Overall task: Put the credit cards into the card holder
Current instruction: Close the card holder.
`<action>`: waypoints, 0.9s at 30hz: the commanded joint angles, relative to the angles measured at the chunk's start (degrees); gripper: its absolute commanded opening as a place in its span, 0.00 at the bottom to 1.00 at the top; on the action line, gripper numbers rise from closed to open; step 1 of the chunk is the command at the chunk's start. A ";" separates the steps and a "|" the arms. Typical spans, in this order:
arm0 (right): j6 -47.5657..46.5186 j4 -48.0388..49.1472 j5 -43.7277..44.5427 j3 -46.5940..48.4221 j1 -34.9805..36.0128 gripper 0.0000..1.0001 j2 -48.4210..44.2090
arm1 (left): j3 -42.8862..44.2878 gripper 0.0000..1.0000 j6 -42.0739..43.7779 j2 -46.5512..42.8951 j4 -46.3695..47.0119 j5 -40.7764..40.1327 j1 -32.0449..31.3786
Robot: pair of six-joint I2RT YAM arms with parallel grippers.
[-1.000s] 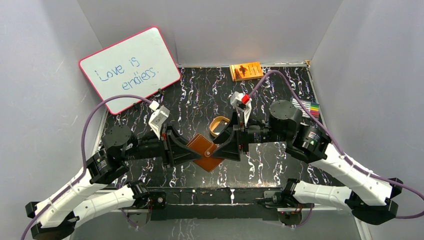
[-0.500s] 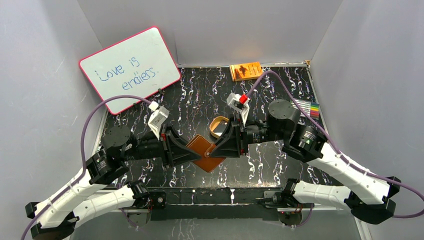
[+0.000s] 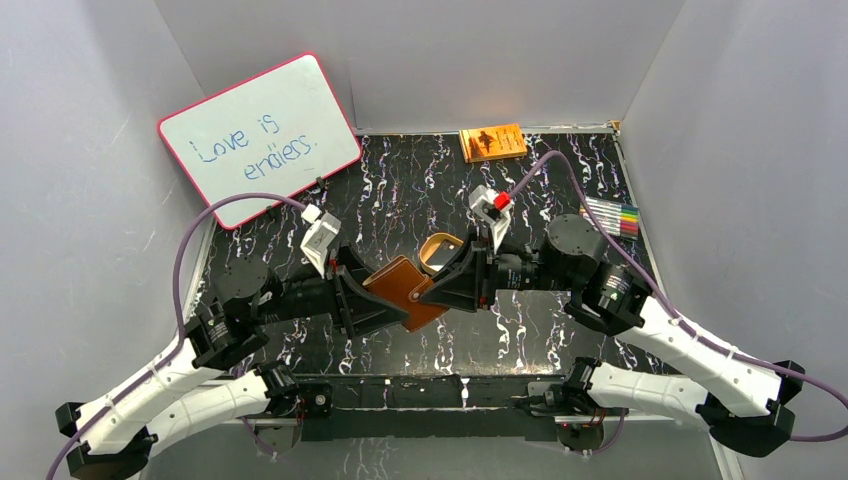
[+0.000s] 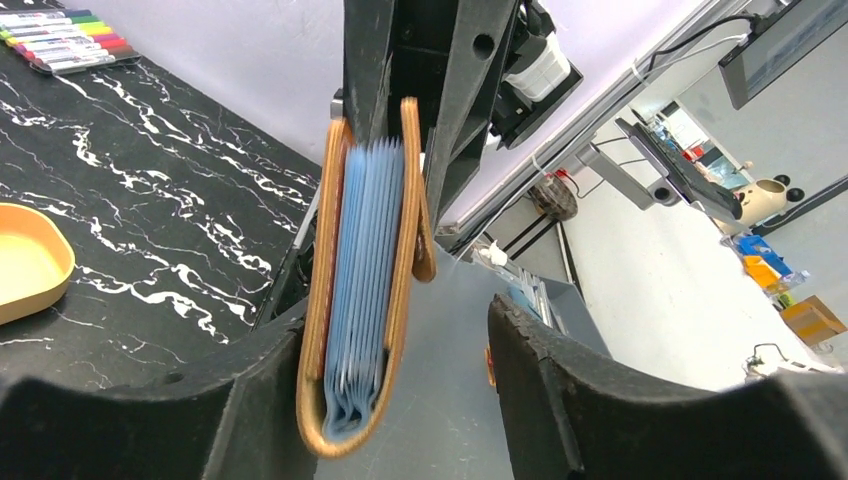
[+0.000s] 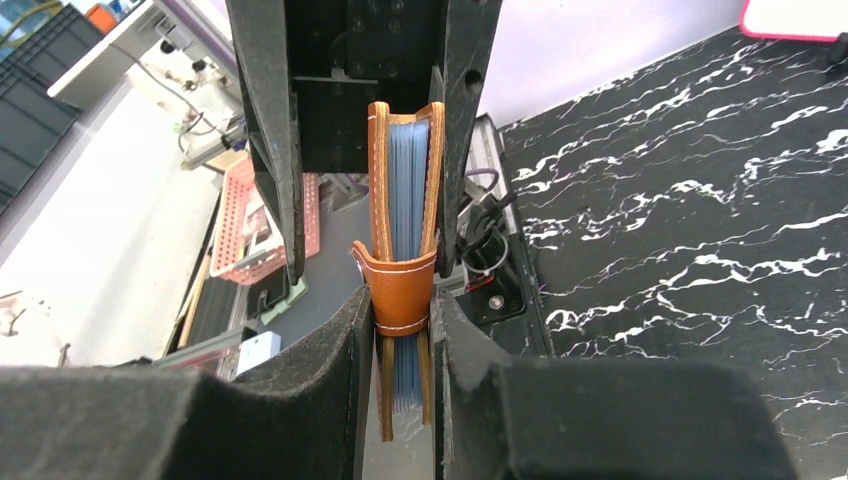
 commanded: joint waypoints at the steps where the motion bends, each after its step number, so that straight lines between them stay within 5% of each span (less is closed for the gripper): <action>1: 1.45 11.86 4.73 -1.21 0.11 0.00 -3.21 | -2.17 0.57 -2.71 -2.15 5.39 -1.20 -0.24; 20: 4.20 17.53 4.63 -3.39 0.11 0.00 -3.25 | -10.54 0.59 -10.40 -1.59 23.95 -2.24 -0.20; 24: 4.30 17.47 4.62 -3.41 0.11 0.00 -3.27 | -10.52 0.49 -10.73 -0.53 24.93 -1.18 -0.18; 27: 4.25 16.84 4.52 -3.46 0.11 0.00 -3.41 | -10.48 0.31 -10.52 -0.62 24.36 -1.11 -0.20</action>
